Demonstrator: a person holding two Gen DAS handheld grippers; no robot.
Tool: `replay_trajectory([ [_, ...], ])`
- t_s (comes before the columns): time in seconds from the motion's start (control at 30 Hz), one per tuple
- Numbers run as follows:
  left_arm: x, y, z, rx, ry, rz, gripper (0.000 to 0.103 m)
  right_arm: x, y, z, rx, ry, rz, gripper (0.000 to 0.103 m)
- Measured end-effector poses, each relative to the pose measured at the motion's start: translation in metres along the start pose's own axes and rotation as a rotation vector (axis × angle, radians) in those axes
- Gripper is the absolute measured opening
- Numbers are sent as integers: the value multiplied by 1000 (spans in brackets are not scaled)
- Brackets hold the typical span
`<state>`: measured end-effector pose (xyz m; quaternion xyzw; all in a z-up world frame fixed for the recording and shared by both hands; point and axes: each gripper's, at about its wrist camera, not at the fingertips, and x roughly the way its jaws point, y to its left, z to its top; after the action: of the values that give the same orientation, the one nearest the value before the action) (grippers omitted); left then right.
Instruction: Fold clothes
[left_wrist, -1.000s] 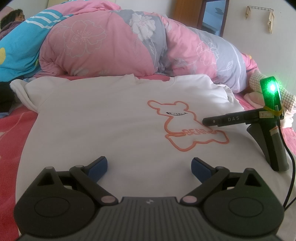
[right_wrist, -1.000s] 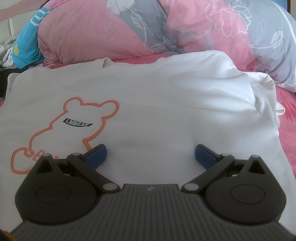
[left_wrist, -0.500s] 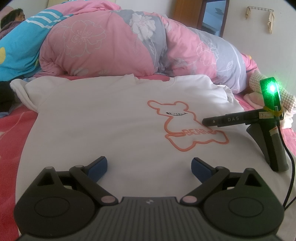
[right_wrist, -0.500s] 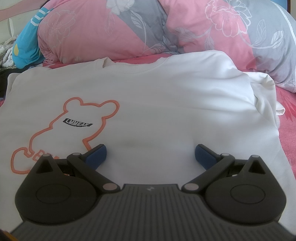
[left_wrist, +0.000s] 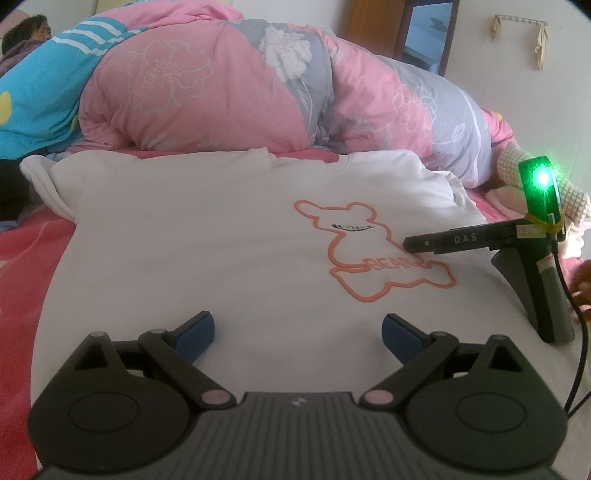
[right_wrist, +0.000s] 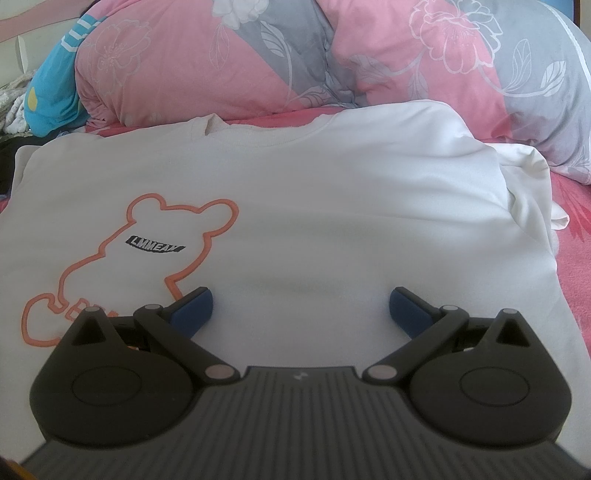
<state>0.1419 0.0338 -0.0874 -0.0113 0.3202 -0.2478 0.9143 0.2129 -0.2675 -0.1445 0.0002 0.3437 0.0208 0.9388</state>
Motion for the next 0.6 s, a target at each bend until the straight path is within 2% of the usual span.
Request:
replay_trajectory([
  [0.3, -3, -2, 11, 3, 24, 25, 99, 0, 0, 0, 0, -1, 1, 102],
  [0.43, -2, 2, 34, -10, 3, 18, 99, 0, 1, -1, -1, -1, -1, 102],
  [0.6, 25, 12, 70, -23, -35, 36, 99, 0, 1, -1, -1, -1, 0, 102],
])
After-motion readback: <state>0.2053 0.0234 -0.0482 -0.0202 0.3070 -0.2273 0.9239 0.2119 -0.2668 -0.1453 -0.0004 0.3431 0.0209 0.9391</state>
